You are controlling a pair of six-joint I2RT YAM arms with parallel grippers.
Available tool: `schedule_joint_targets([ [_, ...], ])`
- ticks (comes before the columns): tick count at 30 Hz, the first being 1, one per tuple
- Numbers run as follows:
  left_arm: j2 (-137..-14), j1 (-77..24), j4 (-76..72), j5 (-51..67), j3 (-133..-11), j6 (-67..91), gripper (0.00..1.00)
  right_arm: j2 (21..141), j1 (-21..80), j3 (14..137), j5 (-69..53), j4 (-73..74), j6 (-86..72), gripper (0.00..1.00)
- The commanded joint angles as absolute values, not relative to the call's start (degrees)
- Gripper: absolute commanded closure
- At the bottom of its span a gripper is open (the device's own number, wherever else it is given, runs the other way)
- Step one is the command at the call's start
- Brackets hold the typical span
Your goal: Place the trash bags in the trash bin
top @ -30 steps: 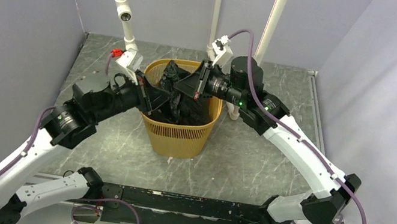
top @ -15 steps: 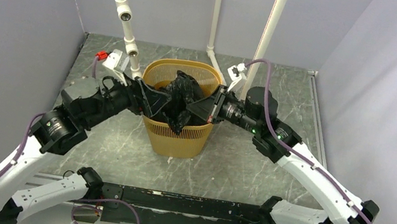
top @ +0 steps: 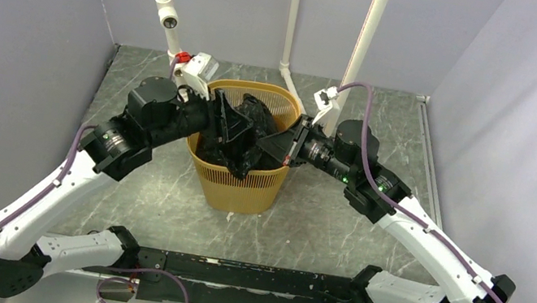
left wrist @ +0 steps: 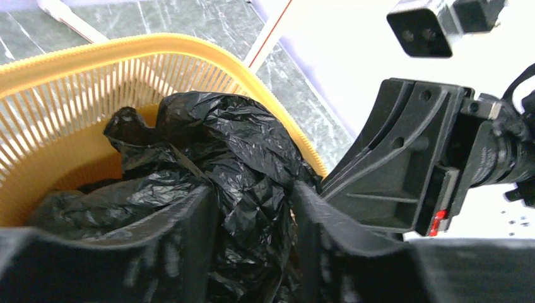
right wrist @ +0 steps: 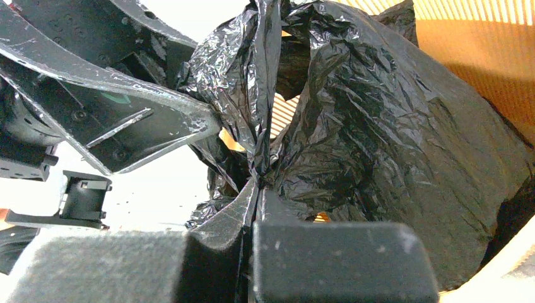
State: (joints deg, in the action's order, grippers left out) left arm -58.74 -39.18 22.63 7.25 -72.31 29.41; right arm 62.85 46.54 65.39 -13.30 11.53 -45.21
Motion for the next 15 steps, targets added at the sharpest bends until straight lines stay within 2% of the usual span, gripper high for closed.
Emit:
schedule_joint_targets([
  [1, -56.9, -39.2, 22.4, 6.3, -74.4, 28.4, 0.57, 60.7, 46.4, 66.1, -10.1, 11.5, -43.8, 1.00],
  [7, -54.2, -39.1, 24.3, 2.3, -74.4, 25.9, 0.97, 59.8, 46.2, 68.7, -3.7, 16.7, -39.5, 1.00],
  [12, -52.6, -39.1, 31.2, -7.4, -77.7, 23.7, 0.98, 59.9, 45.4, 73.7, 7.8, 26.3, -34.5, 1.00],
  [15, -49.6, -39.2, 32.8, -13.3, -75.9, 23.7, 0.97, 58.4, 44.1, 73.5, 10.2, 28.4, -33.8, 1.00],
])
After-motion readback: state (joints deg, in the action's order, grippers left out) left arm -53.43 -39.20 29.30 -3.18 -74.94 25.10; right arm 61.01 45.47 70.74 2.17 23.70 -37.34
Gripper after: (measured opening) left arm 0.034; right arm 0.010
